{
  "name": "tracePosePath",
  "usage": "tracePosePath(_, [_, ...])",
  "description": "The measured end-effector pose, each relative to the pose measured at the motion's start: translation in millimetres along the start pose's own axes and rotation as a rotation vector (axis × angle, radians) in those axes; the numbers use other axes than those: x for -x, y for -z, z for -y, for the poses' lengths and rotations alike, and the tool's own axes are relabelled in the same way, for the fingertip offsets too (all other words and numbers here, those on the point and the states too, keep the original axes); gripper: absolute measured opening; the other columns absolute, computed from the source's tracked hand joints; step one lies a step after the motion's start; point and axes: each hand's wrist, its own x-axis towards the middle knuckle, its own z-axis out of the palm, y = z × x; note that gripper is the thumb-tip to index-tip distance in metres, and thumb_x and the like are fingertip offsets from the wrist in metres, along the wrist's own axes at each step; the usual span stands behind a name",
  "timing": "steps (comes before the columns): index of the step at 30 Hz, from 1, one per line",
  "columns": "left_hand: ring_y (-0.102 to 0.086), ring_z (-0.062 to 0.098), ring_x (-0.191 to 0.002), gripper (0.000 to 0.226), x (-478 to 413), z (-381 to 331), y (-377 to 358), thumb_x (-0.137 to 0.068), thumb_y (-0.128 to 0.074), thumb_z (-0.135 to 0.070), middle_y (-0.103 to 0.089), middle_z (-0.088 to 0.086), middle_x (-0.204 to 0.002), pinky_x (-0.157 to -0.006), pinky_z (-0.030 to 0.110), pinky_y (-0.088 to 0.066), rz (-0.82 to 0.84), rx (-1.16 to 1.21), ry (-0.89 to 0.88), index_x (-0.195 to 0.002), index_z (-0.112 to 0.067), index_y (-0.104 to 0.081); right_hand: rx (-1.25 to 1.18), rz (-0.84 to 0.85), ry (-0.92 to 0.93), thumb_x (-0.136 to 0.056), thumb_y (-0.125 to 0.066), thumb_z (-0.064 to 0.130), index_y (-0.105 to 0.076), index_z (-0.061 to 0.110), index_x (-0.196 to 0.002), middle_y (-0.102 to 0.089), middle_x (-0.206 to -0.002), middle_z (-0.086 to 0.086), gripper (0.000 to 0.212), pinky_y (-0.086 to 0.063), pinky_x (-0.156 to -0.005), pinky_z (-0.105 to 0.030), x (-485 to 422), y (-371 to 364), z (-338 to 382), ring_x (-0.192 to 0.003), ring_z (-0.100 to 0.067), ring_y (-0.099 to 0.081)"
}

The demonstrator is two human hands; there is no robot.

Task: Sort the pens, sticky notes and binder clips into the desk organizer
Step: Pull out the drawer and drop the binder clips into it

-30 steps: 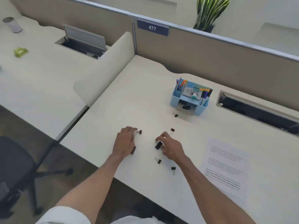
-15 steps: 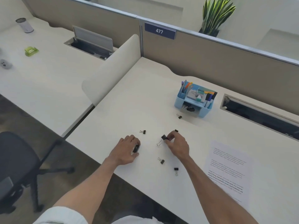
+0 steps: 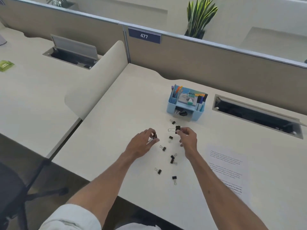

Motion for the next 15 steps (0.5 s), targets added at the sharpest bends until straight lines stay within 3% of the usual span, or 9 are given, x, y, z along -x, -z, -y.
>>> tracePosePath(5, [-0.064, 0.025, -0.109, 0.041, -54, -31, -3, -0.111, -0.052, -0.052, -0.071, -0.004, -0.123, -0.101, 0.042, -0.048, -0.060, -0.087, -0.162, -0.140, -0.024, -0.056, 0.039, -0.174, 0.054, -0.096, -0.077, 0.030, -0.075, 0.016, -0.111, -0.077, -0.106, -0.005, 0.020, -0.057, -0.079, -0.042, -32, 13, 32, -0.091, -0.024, -0.068])
tracePosePath(15, [-0.063, 0.020, -0.115, 0.046, -129, -60, -1, -0.111, -0.049, -0.056, -0.063, -0.003, -0.130, -0.099, 0.038, -0.053, -0.115, -0.177, -0.244, -0.144, -0.024, -0.056, 0.363, -0.361, 0.082, -0.093, -0.079, 0.030, -0.071, 0.016, -0.102, -0.074, -0.095, -0.002, 0.018, -0.041, -0.061, -0.026, -76, 6, 65, -0.085, -0.022, -0.067])
